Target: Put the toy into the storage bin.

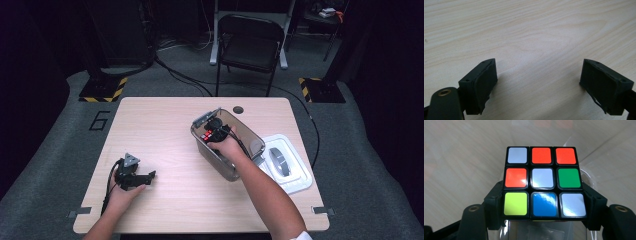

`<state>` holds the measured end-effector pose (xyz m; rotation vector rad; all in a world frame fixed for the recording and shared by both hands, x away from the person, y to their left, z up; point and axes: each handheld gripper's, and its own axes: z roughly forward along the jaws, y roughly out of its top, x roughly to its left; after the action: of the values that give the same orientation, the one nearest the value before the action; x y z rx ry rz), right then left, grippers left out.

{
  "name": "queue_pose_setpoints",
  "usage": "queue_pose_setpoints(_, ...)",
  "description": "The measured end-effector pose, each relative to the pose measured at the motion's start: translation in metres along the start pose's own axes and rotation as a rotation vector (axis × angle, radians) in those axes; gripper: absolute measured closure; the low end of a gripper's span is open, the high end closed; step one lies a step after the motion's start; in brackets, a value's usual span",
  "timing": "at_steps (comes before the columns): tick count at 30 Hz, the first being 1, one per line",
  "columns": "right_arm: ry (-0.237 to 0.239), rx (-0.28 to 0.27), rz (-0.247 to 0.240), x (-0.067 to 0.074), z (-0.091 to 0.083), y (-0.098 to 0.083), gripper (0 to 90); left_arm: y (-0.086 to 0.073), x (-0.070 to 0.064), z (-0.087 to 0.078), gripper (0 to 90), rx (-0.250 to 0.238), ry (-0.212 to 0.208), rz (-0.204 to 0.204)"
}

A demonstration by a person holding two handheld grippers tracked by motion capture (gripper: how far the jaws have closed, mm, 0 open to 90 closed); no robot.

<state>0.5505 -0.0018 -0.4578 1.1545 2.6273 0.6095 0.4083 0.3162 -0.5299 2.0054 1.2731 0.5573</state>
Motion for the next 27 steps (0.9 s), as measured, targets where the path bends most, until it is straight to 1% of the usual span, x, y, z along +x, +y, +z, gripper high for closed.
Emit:
queue_pose_setpoints(2, 0.003, 0.010, 0.008, 0.000, 0.001, 0.000, 33.6, 0.000, 0.000, 0.000, 13.8, 0.000, 0.000, 0.000)
queue_pose_setpoints(4, -0.005, 0.019, -0.012, 0.000, 0.002, 0.000, 33.5, 0.000, 0.000, 0.000, 13.7, 0.000, 0.000, 0.000)
queue_pose_setpoints(9, -0.011, 0.008, -0.016, 0.000, 0.001, 0.000, 32.9, 0.000, 0.000, 0.000, 13.7, 0.000, 0.000, 0.000)
queue_pose_setpoints(11, -0.012, 0.011, -0.005, 0.000, 0.001, -0.001, 31.9, 0.000, 0.000, 0.000, 13.7, 0.000, 0.000, 0.000)
queue_pose_setpoints(15, -0.019, -0.014, -0.010, -0.001, -0.002, 0.000, 30.6, 0.000, 0.000, 0.000, 13.7, 0.000, 0.000, 0.000)
queue_pose_setpoints(17, -0.019, -0.026, 0.001, -0.001, -0.005, 0.001, 31.8, 0.000, 0.000, 0.000, 13.7, 0.000, 0.000, 0.000)
queue_pose_setpoints(18, -0.017, -0.031, -0.004, -0.001, -0.006, 0.001, 32.0, 0.000, 0.000, 0.000, 13.8, 0.000, 0.000, 0.000)
queue_pose_setpoints(21, -0.013, -0.034, -0.008, -0.002, -0.007, 0.001, 32.9, 0.000, 0.000, 0.000, 13.8, 0.000, 0.000, 0.000)
queue_pose_setpoints(24, -0.002, -0.035, 0.013, -0.002, -0.009, 0.000, 33.4, 0.000, 0.000, 0.000, 13.8, 0.000, 0.000, 0.000)
queue_pose_setpoints(27, 0.001, -0.037, 0.001, -0.003, -0.010, 0.000, 33.7, 0.000, 0.000, 0.000, 13.7, 0.000, 0.000, 0.000)
